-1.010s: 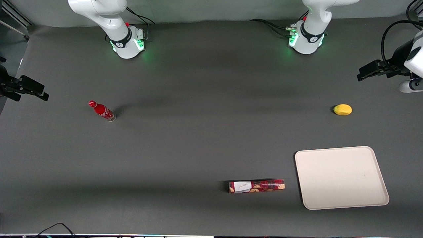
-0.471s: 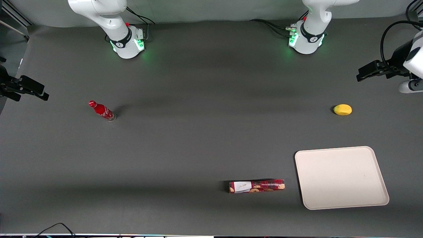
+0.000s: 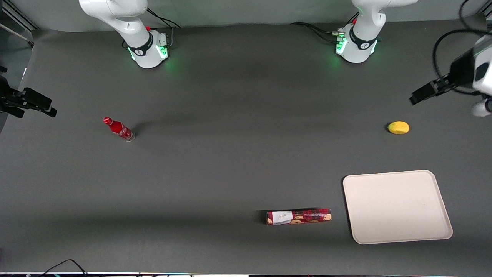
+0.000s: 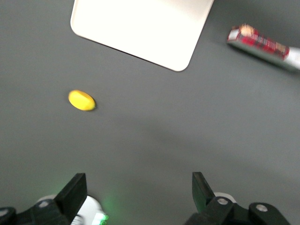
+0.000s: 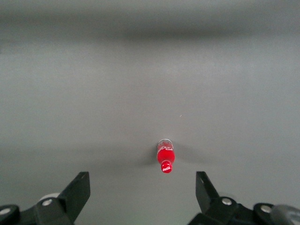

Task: Place red cookie box on tray
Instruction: 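Move the open left gripper down over the red plaid cookie box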

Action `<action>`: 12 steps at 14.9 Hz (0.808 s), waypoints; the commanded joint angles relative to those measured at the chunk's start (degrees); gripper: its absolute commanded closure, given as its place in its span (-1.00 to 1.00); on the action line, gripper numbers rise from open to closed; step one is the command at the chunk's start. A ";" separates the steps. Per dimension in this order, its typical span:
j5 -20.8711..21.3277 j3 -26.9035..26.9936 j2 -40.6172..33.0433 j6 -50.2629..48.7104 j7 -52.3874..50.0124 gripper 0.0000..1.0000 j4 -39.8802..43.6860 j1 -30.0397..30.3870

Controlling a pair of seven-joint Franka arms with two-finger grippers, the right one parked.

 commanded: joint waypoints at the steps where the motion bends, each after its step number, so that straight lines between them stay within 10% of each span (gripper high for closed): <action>1: 1.18 -5.16 10.40 -0.25 -20.88 -1.00 10.49 -0.74; 12: 16.30 -15.45 37.73 36.45 -65.04 -1.00 15.25 -2.58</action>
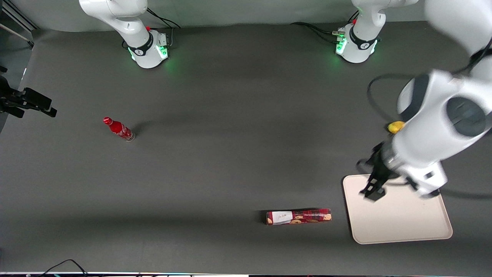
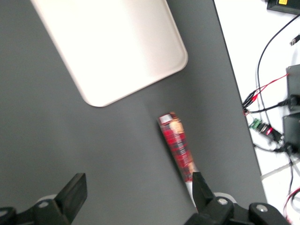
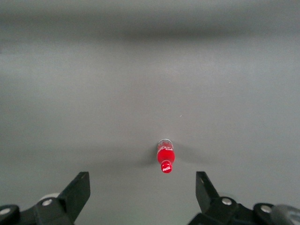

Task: Place red cookie box on tray
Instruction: 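Move the open left gripper down over the red plaid cookie box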

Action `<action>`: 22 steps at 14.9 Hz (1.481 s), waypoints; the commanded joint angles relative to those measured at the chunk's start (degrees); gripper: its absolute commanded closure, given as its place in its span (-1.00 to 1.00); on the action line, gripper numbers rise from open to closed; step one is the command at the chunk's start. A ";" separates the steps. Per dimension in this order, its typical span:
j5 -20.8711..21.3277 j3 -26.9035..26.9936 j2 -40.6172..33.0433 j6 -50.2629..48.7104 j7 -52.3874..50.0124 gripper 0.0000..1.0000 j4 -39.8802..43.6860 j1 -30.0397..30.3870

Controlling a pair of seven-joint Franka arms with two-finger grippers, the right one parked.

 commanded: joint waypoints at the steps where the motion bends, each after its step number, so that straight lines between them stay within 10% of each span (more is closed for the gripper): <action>1: 3.51 -2.06 10.82 9.90 -8.80 -1.00 3.19 -2.14; 16: 11.50 -0.04 27.10 33.48 -14.80 -1.00 3.71 -8.38; 18: 12.90 0.23 28.15 35.41 -16.28 -0.43 3.89 -8.47; 20: 13.96 0.23 28.34 35.59 -18.83 0.99 3.89 -8.56; 22: 15.19 0.23 28.25 35.33 -18.84 1.00 3.80 -8.56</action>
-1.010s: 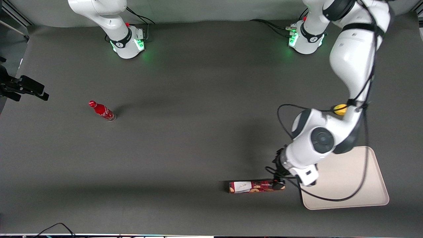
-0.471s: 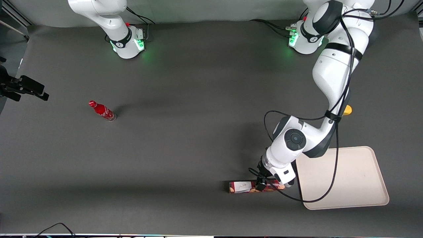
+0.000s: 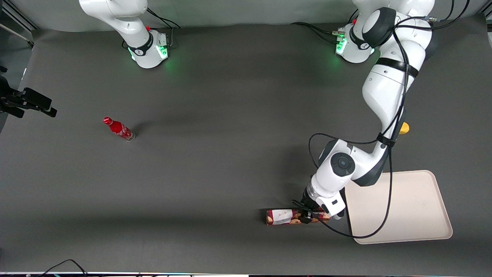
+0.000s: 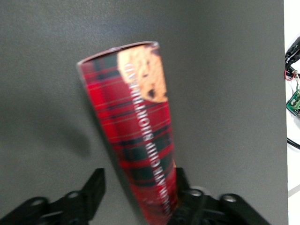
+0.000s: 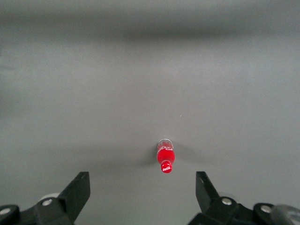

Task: Place red cookie box on tray
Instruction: 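Close the left gripper on the box end and lift it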

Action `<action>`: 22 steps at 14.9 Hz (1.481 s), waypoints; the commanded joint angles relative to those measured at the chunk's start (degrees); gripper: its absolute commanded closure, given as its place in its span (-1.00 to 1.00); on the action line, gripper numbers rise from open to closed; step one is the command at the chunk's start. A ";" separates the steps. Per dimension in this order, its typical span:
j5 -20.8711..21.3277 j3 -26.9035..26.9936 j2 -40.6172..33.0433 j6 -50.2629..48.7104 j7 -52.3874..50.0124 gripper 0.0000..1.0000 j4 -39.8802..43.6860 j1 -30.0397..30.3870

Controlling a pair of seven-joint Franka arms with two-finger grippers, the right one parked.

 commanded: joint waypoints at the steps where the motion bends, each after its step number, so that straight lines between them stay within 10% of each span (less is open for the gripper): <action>1: 2.62 0.34 0.80 -0.78 -2.61 1.00 2.14 -0.95; 11: 2.28 -2.99 -12.37 -29.12 5.09 1.00 2.40 1.16; 16: -6.85 -3.98 -24.24 -49.52 37.91 1.00 3.28 9.33; 22: -11.79 14.80 -25.58 -59.41 84.67 1.00 8.11 9.42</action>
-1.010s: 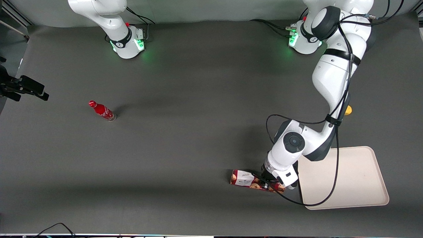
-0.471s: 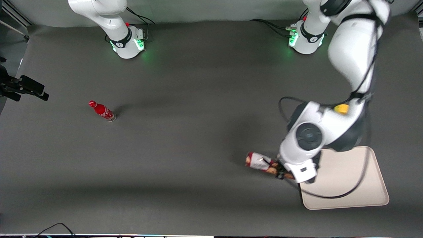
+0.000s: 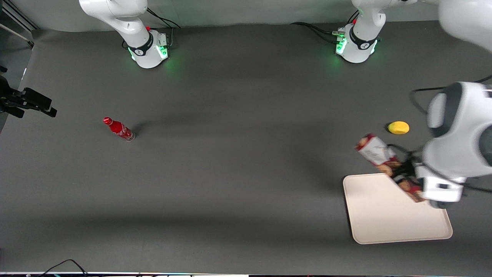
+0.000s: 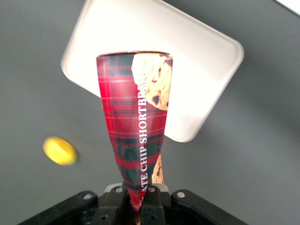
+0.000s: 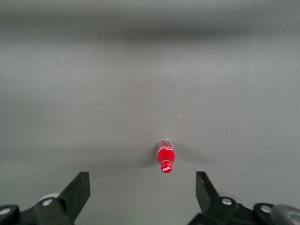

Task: Place red cookie box on tray
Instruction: 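Carry the box over the white tray and lower it flat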

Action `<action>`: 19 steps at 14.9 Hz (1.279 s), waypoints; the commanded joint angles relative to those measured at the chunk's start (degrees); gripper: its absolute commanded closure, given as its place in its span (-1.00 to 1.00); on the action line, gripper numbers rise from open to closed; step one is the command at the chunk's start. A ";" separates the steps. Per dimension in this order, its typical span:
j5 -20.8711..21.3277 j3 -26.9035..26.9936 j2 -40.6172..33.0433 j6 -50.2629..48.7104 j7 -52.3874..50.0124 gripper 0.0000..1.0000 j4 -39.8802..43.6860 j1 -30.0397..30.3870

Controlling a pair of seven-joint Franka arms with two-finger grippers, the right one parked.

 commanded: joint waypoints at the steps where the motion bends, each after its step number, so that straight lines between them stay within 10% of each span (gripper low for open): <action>1: -4.39 11.52 1.30 -1.00 28.29 1.00 2.06 -0.38; 6: -9.76 24.12 8.32 10.58 52.00 1.00 3.20 0.50; 16: -13.20 24.39 23.35 33.98 55.96 1.00 2.85 2.35; 17: -13.29 24.39 23.45 35.56 55.70 -0.98 2.33 2.35; 19: -13.29 24.31 22.75 33.74 55.44 -1.00 2.41 2.52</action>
